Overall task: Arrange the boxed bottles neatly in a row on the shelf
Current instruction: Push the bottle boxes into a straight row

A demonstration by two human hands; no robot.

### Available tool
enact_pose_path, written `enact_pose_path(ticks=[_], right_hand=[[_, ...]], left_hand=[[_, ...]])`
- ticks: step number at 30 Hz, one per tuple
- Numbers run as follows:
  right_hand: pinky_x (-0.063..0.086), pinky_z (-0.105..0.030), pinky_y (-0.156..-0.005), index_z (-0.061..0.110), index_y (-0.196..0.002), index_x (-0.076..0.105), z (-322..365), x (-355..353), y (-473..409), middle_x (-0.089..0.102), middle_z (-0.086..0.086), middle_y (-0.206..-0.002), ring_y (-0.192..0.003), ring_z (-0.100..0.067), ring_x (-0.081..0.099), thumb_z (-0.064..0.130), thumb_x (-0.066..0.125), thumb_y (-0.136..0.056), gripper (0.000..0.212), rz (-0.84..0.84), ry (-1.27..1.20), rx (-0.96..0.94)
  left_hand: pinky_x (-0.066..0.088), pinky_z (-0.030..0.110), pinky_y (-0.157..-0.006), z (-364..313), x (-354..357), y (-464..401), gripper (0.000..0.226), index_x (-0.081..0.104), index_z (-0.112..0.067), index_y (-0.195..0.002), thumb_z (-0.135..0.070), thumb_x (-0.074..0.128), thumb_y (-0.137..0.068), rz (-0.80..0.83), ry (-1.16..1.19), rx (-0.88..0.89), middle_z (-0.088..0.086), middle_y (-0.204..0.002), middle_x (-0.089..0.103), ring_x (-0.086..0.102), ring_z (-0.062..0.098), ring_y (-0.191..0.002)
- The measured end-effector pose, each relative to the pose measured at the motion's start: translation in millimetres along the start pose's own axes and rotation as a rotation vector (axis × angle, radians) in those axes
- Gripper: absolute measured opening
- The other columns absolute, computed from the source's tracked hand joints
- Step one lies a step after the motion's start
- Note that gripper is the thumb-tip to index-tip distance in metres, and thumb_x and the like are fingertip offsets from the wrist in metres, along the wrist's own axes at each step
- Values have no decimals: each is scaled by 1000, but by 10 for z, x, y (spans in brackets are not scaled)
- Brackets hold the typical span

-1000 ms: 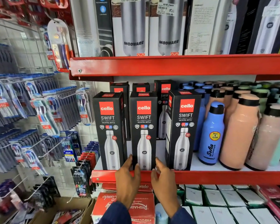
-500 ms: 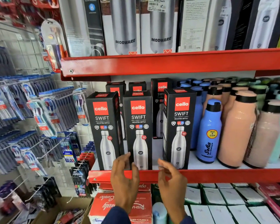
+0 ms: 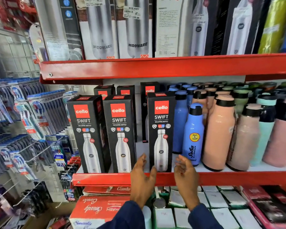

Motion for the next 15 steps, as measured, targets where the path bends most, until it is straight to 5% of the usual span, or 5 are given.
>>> enact_pose_path(ticks=[4,15], right_hand=[[53,-24,-87,15,-119,64,-78,27,-17,71,7,-103,-92,-1,67,-5,58,-85,40,128,1,-4],[45,1,-77,17,-119,67,-12,21,-8,74,4,-103,-90,-1,68,0,58,-86,39,236,45,-38]], left_hand=[[46,39,-114,45,75,10,68,44,-13,-151,-21,70,-88,-14,-13,-32,9,-147,57,57,18,-132],[50,30,-107,-106,59,91,56,52,-17,-145,-12,67,-92,-24,-29,-17,-15,-123,58,59,7,-120]])
Point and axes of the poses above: each hand's wrist, its own y-axis away from the middle knuckle, its own x-axis out of the palm, z = x × y, the point moved 6 cm from there along -y, towards the middle knuckle
